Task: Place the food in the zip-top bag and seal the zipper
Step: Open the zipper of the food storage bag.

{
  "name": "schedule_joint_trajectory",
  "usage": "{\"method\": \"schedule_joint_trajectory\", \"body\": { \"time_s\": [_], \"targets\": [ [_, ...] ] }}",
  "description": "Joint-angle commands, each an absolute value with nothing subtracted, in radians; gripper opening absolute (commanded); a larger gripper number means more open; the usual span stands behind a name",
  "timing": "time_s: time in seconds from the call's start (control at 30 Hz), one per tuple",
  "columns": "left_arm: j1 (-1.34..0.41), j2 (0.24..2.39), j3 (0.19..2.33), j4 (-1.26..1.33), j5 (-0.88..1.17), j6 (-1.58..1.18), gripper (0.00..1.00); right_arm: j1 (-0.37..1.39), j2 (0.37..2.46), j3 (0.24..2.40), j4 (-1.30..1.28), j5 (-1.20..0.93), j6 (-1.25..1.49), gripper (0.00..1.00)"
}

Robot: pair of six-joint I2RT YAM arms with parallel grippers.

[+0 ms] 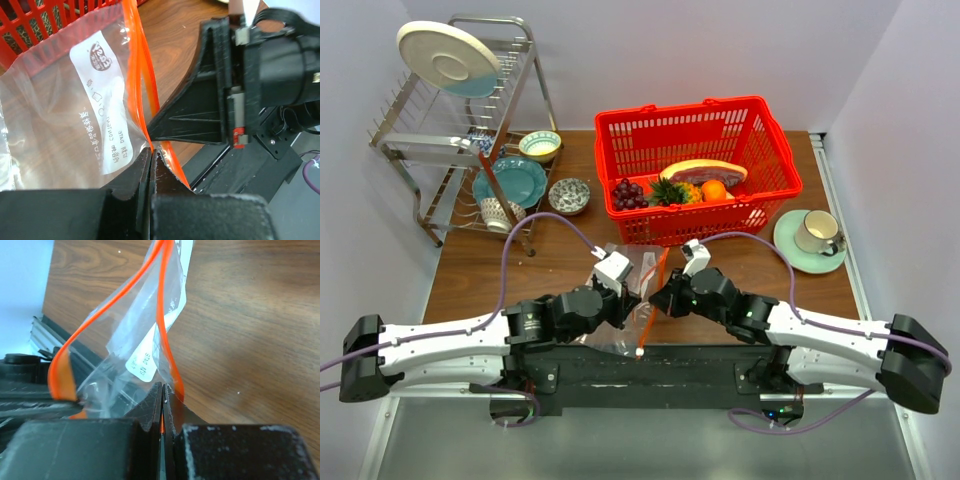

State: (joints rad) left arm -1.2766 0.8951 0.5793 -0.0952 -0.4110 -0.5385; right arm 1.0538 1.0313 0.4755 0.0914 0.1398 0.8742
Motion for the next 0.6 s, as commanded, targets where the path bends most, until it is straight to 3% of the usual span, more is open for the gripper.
{"method": "schedule_joint_trajectory", "body": {
  "time_s": [0.0,0.2,0.57],
  "targets": [
    [-1.275,0.905,0.62,-0.058,-0.4,-0.529,0.0,1.058,1.069,0.485,0.143,0.169,0.896,0.0],
    [-1.275,0.969,0.607,-0.015,-0.379,-0.534,0.0,1.058,1.095,0.511,0.224,0.115,0.934,0.0],
    [-1.275,0.974,0.641,0.037,-0.336,-0.537,0.0,1.058,1.14,0.511,0.242,0.198,0.976,0.0]
  ]
}}
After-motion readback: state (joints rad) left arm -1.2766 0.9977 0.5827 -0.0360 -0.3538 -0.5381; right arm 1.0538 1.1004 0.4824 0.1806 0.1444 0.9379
